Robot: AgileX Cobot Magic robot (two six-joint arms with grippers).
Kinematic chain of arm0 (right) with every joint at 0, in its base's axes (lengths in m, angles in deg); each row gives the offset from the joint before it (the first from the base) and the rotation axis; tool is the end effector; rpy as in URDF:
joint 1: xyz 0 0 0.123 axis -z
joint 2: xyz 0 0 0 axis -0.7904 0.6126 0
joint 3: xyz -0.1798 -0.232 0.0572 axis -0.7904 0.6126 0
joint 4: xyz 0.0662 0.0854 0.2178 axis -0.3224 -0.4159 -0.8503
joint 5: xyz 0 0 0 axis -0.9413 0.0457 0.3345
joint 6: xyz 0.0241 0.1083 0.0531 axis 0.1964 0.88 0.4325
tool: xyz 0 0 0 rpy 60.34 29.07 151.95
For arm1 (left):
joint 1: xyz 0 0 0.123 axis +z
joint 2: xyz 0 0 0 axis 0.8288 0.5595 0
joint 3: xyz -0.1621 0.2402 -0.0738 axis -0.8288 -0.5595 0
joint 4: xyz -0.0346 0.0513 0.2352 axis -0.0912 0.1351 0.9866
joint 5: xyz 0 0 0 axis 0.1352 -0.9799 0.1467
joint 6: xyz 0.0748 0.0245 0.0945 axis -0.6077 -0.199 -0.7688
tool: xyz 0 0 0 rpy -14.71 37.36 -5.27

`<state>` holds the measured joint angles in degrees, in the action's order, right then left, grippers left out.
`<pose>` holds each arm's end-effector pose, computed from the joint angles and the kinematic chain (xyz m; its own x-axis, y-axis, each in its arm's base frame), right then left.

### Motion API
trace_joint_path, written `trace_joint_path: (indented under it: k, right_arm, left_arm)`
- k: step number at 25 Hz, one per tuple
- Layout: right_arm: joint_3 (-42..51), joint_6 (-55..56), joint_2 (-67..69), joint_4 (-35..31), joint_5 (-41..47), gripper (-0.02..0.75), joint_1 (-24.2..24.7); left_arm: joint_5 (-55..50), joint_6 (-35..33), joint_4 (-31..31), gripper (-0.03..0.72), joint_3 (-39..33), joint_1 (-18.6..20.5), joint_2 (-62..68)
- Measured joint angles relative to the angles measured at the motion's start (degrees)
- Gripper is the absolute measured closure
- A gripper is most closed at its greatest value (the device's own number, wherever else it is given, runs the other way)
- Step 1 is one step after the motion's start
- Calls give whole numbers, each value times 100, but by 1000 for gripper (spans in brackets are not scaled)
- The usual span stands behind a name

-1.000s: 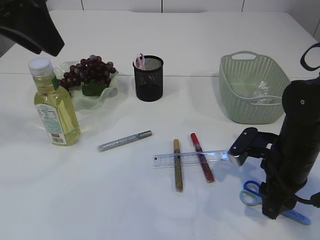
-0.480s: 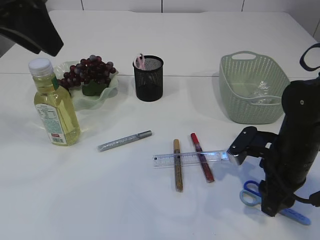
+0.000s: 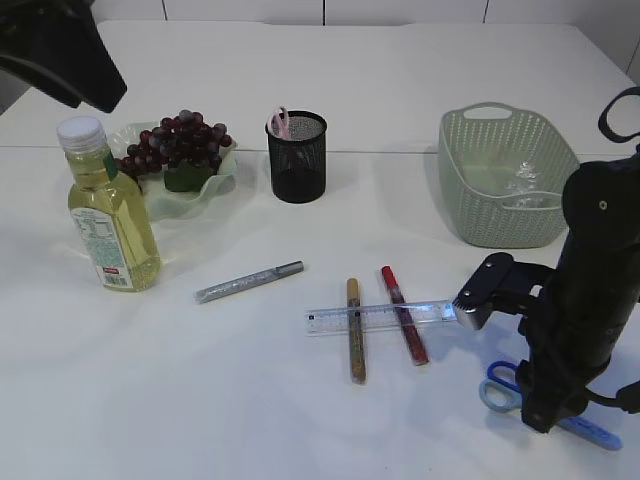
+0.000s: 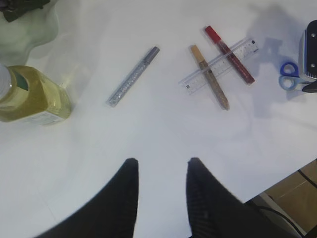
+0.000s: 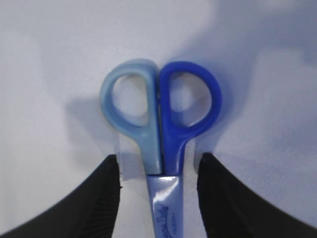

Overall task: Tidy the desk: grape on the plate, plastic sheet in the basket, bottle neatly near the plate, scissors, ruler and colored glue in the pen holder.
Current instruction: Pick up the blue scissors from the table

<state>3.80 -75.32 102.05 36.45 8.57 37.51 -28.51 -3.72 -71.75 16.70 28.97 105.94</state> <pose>0.2794 0.0782 0.1120 -0.6115 -0.7909 0.0223 -0.7886 0.6115 0.0647 0.2616 -0.1506 0.3798 -0.8137 0.3404 -0.4713 0.4509 0.8812 -0.1421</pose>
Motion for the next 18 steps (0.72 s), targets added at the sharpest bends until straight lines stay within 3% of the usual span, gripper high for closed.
trace_joint_path:
  k: [18]
  right_arm:
    - [0, 294, 9, 177, 0, 333, 0]
  left_arm:
    - [0, -9, 0, 446, 0, 0, 0]
